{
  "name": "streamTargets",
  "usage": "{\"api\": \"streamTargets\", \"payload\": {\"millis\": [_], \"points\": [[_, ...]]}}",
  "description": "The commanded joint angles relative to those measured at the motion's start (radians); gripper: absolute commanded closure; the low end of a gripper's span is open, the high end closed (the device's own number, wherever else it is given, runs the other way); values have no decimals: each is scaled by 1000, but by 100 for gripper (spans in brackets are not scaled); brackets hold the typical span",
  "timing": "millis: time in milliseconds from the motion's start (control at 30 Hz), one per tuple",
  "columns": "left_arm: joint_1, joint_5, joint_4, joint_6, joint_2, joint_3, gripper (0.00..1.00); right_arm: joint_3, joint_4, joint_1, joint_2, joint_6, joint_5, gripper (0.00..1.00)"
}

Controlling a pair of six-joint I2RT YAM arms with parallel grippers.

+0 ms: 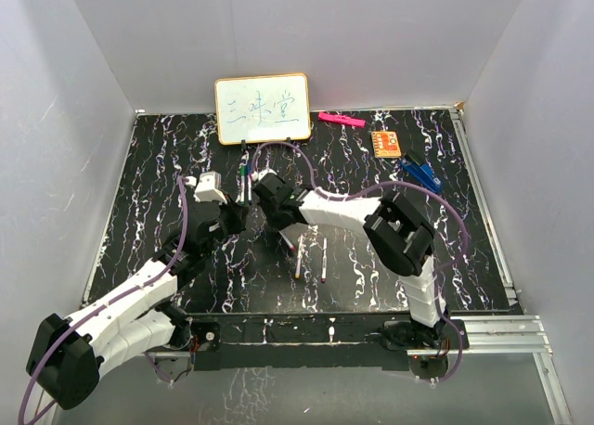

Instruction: Insert the pens into the pen caps

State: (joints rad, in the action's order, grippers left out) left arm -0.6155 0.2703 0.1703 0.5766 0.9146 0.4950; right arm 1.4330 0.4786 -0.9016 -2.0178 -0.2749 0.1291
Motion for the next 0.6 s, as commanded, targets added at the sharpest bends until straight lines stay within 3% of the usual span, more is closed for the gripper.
{"api": "streamTargets", "payload": {"millis": [0, 567], "points": [[0, -3, -6, -19, -26, 8, 98, 176, -25, 27, -45, -86, 152, 100], [0, -35, 0, -44, -12, 6, 99, 521, -81, 137, -283, -295, 192, 100]]}}
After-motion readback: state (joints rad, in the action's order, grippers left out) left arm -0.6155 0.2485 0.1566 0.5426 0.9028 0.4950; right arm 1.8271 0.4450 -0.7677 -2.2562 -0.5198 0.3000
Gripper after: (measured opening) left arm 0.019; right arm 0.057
